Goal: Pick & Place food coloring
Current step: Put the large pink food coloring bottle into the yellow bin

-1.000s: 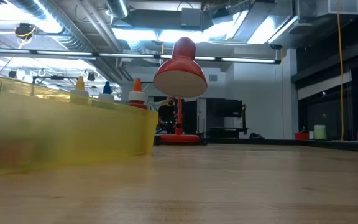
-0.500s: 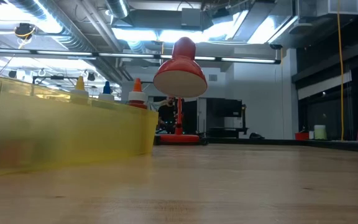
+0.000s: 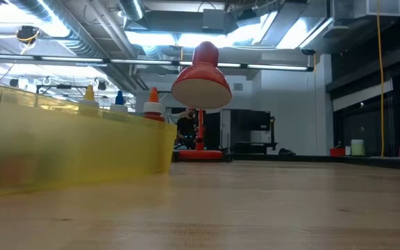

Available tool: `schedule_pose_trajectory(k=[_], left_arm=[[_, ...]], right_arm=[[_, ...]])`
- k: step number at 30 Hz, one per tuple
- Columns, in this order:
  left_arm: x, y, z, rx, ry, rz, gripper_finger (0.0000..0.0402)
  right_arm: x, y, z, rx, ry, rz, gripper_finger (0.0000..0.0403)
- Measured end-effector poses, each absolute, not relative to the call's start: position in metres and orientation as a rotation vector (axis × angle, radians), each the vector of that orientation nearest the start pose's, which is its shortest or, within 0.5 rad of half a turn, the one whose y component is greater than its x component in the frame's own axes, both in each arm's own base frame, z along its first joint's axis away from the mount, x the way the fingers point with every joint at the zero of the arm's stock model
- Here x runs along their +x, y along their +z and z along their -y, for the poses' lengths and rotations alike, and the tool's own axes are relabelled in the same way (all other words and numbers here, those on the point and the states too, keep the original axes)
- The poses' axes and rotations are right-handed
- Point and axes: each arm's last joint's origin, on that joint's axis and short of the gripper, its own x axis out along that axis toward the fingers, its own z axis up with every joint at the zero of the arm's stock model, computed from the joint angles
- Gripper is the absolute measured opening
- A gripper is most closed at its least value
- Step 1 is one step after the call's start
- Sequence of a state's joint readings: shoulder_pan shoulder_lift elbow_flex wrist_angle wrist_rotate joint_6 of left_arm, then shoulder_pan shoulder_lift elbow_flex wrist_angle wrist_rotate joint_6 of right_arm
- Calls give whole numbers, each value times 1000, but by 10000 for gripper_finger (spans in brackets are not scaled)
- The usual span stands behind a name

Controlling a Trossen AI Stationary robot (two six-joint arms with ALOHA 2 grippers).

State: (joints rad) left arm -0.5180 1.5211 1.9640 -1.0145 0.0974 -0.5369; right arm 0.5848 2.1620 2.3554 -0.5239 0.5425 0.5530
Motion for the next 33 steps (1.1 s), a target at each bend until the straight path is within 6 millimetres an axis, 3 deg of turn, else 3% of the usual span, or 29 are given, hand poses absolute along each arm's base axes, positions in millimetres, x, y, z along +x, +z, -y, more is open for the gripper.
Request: schedule_pose_trajectory(k=[8, 16, 20, 27, 33], left_arm=[[251, 472, 139, -401, -437, -723, 185], [252, 473, 136, -424, -428, -727, 118], [251, 473, 137, -425, -435, -729, 114], [247, 470, 140, -456, -386, -773, 114], [228, 450, 141, -466, -64, -939, 114]], right_arm=[[414, 395, -249, 401, -26, -329, 88], [414, 395, -250, 409, -17, -335, 88], [414, 395, -249, 406, -25, -330, 92], [414, 394, -250, 310, 23, -347, 147], [402, 407, -248, 336, 34, -350, 217]])
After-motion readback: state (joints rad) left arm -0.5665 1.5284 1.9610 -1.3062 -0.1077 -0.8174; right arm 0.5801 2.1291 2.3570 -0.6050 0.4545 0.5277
